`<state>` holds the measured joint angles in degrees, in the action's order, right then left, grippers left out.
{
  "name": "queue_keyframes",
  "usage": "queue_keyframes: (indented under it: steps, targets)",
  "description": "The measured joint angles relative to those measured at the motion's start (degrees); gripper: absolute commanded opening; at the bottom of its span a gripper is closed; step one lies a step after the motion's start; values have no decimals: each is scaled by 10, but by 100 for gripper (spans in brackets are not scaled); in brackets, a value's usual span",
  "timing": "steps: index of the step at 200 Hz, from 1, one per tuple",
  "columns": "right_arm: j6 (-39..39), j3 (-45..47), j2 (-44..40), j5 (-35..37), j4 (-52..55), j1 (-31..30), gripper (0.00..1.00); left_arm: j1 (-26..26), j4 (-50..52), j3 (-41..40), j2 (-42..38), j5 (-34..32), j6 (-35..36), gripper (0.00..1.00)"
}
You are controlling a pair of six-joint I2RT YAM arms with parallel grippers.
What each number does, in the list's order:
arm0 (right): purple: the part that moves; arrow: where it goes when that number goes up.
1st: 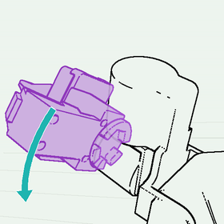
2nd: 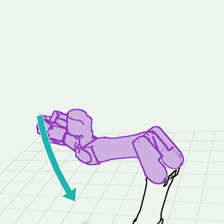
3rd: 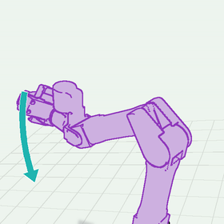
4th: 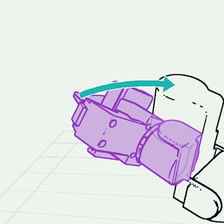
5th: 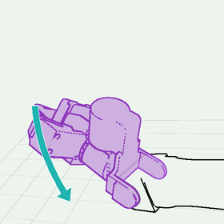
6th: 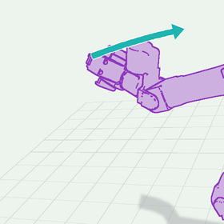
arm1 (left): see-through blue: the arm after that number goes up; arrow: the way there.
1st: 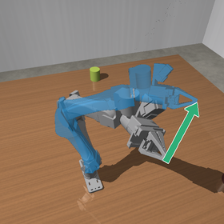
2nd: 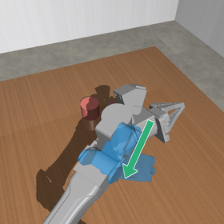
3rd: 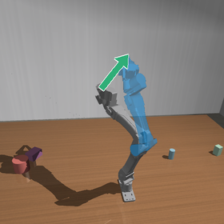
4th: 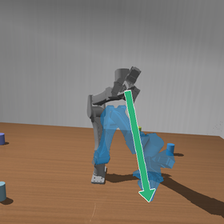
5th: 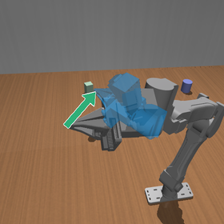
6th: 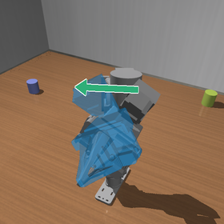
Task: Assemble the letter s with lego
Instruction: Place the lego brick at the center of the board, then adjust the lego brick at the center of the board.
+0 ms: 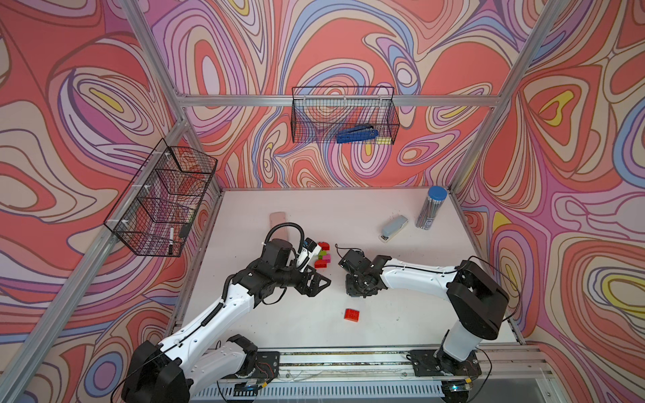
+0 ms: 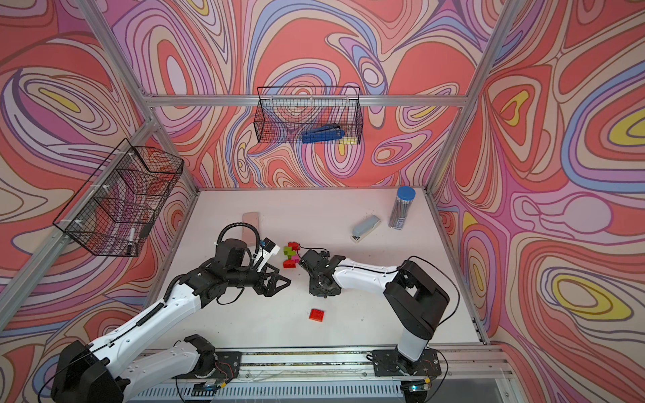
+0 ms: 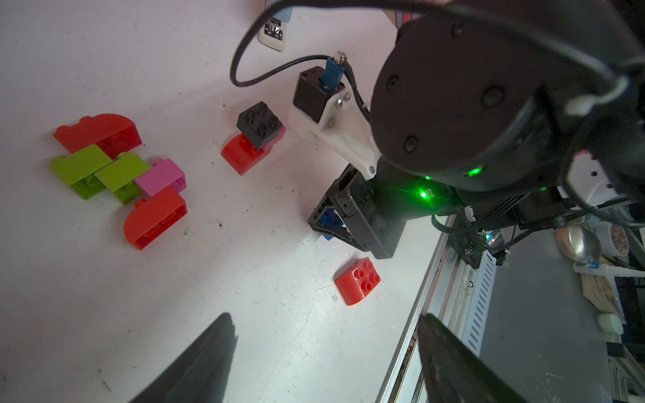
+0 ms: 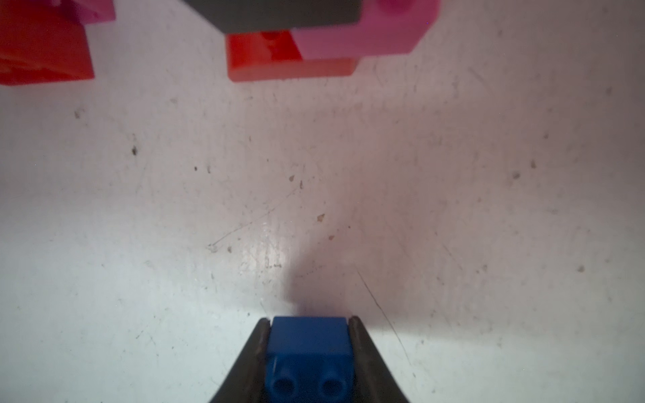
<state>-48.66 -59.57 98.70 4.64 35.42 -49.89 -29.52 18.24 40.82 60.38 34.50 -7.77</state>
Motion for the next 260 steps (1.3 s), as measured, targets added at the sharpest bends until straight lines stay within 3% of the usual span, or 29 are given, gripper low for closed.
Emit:
queue_keyframes:
  steps: [100, 142, 200, 260]
  targets:
    - [-9, -43, 50, 25, 2, -14, 52, 0, 0, -1, 0, 0, -2, 83]
    - [2, -43, 29, 25, 18, -14, 52, 0, 0, -1, 0, 0, -2, 84]
    - [111, 1, -84, -16, 11, -42, 52, 0, 1, -1, -7, 0, -2, 83]
    - [181, 64, -109, -43, 13, -85, 55, 0, 12, -1, -23, 0, -3, 83]
